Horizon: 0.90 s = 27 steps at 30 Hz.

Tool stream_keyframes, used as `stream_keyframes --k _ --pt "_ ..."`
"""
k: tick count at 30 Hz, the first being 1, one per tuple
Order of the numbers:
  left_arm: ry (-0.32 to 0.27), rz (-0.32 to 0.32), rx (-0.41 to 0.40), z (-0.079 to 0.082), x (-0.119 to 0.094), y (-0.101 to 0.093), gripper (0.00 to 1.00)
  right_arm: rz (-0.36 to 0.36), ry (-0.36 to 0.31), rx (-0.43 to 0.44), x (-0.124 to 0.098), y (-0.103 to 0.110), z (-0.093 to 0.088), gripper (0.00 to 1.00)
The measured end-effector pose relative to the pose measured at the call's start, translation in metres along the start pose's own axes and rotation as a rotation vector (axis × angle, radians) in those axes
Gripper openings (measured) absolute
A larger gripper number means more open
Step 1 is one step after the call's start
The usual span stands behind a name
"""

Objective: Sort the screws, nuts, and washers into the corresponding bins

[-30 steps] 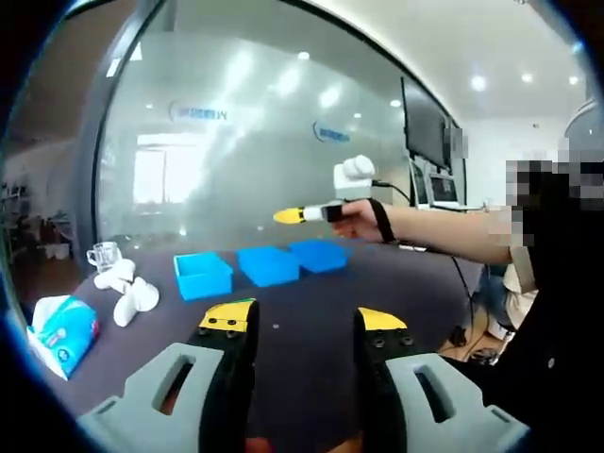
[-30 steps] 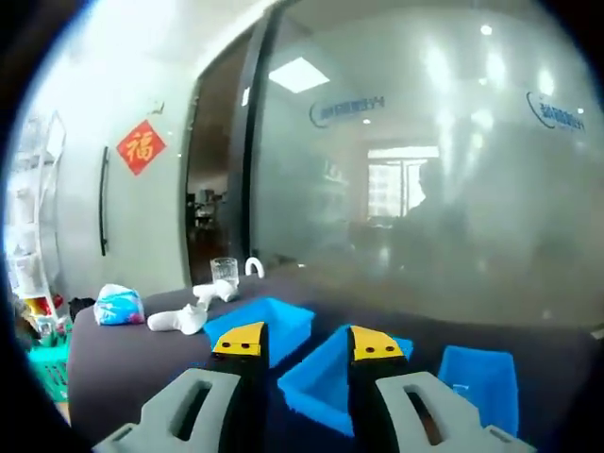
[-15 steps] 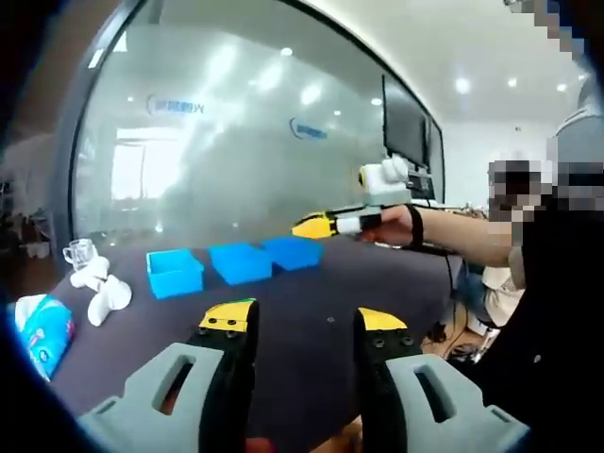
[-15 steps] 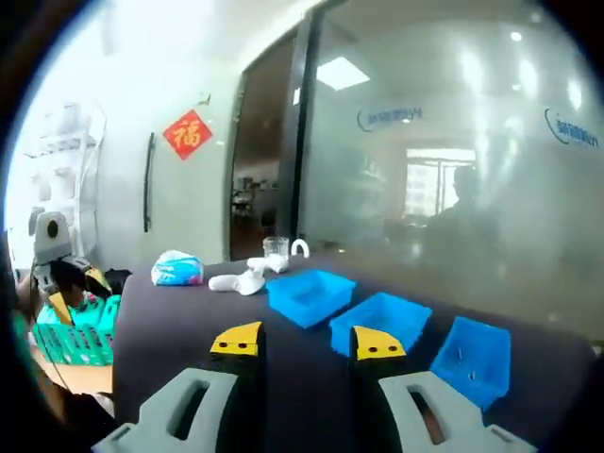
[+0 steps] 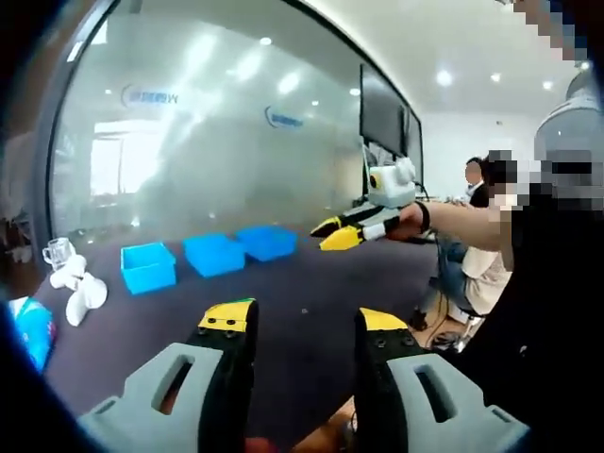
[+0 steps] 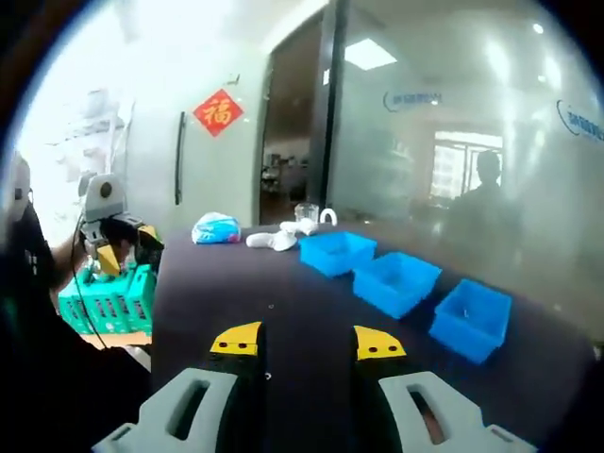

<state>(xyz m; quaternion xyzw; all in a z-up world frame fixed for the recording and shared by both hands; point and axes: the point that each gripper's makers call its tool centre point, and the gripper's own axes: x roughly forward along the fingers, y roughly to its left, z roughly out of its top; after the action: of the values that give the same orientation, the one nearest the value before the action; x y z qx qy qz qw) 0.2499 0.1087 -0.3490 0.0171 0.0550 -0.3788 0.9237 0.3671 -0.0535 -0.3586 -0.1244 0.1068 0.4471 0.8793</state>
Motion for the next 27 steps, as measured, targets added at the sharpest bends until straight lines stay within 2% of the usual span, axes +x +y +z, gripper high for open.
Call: stream_keyframes --k 5,13,16,27 --pt "0.019 -0.001 -0.008 -0.006 0.0 0.001 0.39 0.018 0.038 -0.031 -0.014 0.006 -0.006 0.31" --pt "0.031 -0.007 -0.014 -0.009 0.0 0.001 0.39 0.101 0.105 -0.071 -0.025 0.024 -0.015 0.31" --pt "0.038 -0.005 -0.007 -0.011 0.001 0.001 0.39 0.135 0.144 -0.082 -0.027 0.028 -0.02 0.31" --pt "0.049 0.006 -0.014 -0.018 -0.003 0.001 0.39 0.254 0.329 -0.205 -0.02 0.038 -0.039 0.31"
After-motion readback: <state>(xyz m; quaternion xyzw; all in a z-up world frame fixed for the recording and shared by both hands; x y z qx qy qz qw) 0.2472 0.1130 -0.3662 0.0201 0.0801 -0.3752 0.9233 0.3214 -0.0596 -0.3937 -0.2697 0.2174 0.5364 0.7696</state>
